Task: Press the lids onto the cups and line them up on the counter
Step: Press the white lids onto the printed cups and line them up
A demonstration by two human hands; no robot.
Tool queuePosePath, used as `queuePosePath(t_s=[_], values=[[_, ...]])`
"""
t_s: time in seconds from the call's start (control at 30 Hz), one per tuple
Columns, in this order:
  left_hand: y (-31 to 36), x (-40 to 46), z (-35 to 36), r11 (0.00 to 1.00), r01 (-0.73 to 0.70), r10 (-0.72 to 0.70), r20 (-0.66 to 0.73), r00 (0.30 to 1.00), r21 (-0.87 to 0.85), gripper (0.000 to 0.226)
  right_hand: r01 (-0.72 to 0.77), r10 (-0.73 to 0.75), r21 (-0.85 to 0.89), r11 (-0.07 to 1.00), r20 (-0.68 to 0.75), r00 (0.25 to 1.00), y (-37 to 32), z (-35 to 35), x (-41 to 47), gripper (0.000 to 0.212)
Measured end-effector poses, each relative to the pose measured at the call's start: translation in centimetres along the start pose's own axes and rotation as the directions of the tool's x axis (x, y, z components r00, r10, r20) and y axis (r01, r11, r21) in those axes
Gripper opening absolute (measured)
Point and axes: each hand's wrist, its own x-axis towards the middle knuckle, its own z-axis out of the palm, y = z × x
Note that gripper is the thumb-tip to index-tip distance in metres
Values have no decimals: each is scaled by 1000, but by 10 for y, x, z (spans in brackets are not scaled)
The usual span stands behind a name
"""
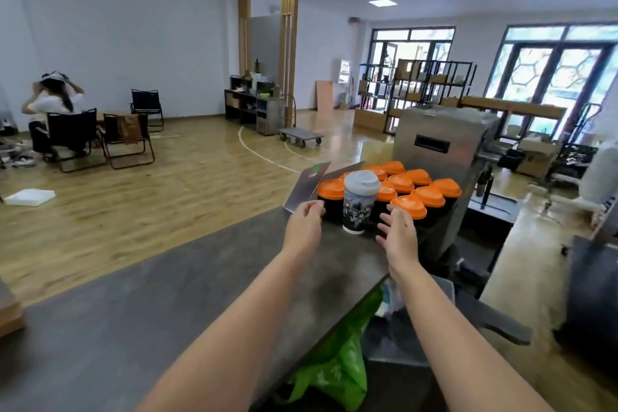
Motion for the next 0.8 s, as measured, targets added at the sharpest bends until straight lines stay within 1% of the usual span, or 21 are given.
queuePosePath(t_s=[0.03, 0.1, 0.17, 0.23, 0.27, 0.33, 0.4, 0.47, 0.53, 0.6, 0.67, 0.73, 0.8], values=[[3, 18, 15, 999, 24, -24, 1, 1000, -22, 18, 2, -2, 7, 1000, 5, 1000, -2, 1, 20, 40], [13, 40, 41, 988, 49, -52, -12, 999, -145, 19, 30, -30, -18, 999, 10, 1000, -6, 6, 55, 47], [17, 56, 62, 972, 64, -65, 5, 998, -225, 21, 59, -57, -67, 996, 25, 998, -11, 12, 82, 49], [17, 67, 77, 963, 77, -69, 40, 997, -260, 31, 55, -51, -98, 994, 42, 998, -15, 15, 102, 51], [16, 75, 82, 962, 83, -78, 31, 996, -261, 34, 41, -35, -107, 993, 56, 998, -14, 15, 111, 53], [17, 84, 89, 961, 132, -137, -3, 991, -245, 42, 0, 11, -106, 994, 109, 994, -11, 16, 123, 56], [19, 90, 95, 958, 147, -144, 32, 989, -246, 50, -34, 50, -99, 994, 164, 985, -4, 18, 131, 58], [22, 86, 102, 954, 162, -134, 126, 983, -254, 56, -27, 43, -79, 997, 219, 975, 2, 20, 131, 60], [20, 84, 104, 949, 168, -129, 159, 979, -268, 57, -31, 46, -62, 998, 261, 964, 7, 22, 128, 65], [18, 81, 100, 947, 150, -111, 151, 982, -284, 60, -42, 45, -17, 999, 255, 966, 6, 24, 121, 63], [15, 79, 90, 923, 103, -57, 134, 989, -371, 64, -15, -3, 60, 998, 284, 959, -5, 28, 102, 57], [12, 74, 73, 915, 61, -32, 79, 996, -399, 67, 38, -73, 122, 992, 302, 950, -17, 35, 76, 49], [19, 54, 46, 926, 15, -11, 14, 1000, -378, 69, 75, -136, 188, 979, 339, 931, -26, 47, 43, 45]])
